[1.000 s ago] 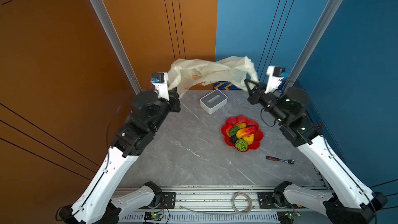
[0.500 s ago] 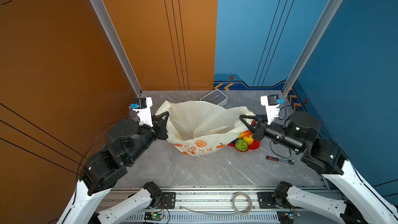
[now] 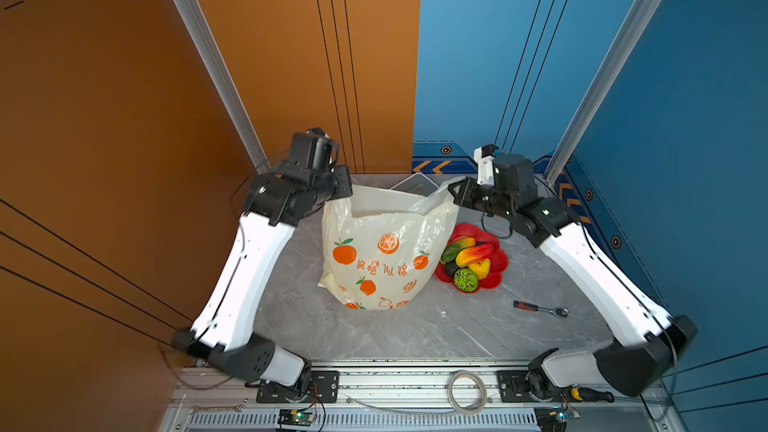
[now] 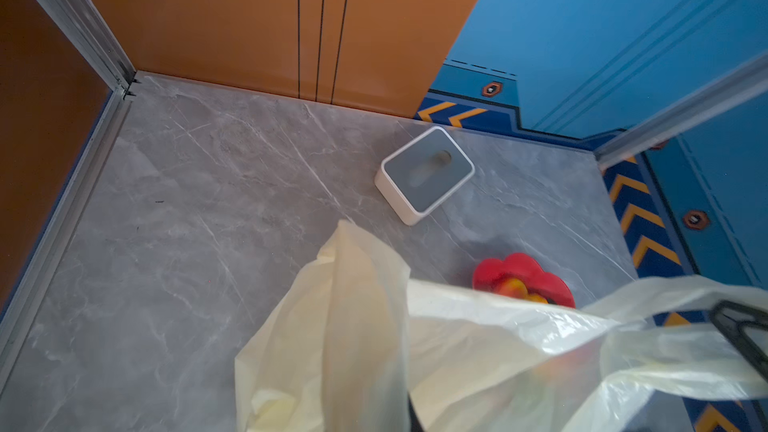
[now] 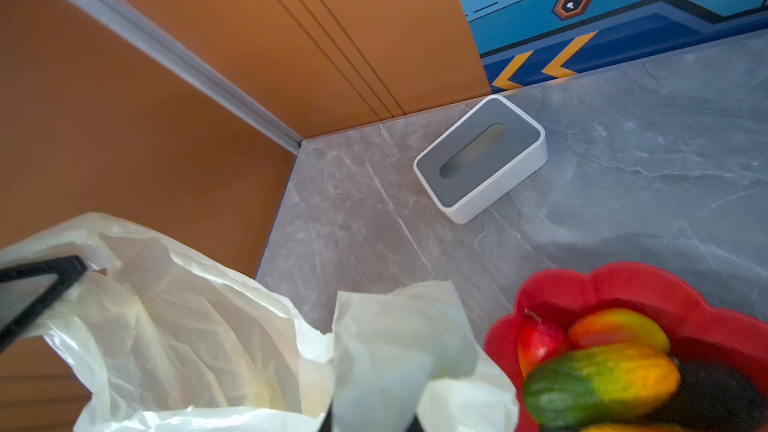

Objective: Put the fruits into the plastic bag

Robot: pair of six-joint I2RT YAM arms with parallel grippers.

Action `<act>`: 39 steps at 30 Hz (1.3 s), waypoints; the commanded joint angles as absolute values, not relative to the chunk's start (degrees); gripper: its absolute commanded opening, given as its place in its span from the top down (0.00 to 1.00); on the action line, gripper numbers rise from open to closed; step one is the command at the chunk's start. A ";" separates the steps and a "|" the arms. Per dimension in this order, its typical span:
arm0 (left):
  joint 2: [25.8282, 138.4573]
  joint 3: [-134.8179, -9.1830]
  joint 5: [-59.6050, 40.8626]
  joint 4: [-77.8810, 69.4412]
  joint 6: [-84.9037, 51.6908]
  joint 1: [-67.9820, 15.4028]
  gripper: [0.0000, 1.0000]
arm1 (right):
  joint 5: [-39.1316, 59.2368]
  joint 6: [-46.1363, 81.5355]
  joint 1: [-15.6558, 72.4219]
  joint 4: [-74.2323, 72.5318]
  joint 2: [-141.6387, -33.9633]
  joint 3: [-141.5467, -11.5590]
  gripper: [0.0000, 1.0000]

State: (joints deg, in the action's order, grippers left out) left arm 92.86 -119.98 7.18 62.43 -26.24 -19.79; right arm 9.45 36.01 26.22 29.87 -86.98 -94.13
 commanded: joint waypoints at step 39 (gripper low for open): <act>39.60 -41.23 16.00 2.88 -3.09 -36.39 1.00 | 4.73 11.74 39.81 -6.32 -56.19 -46.48 1.00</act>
State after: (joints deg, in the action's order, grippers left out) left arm 44.53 -35.09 12.03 4.91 -1.13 -36.12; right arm 8.23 12.80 39.97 -4.29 -62.39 -39.81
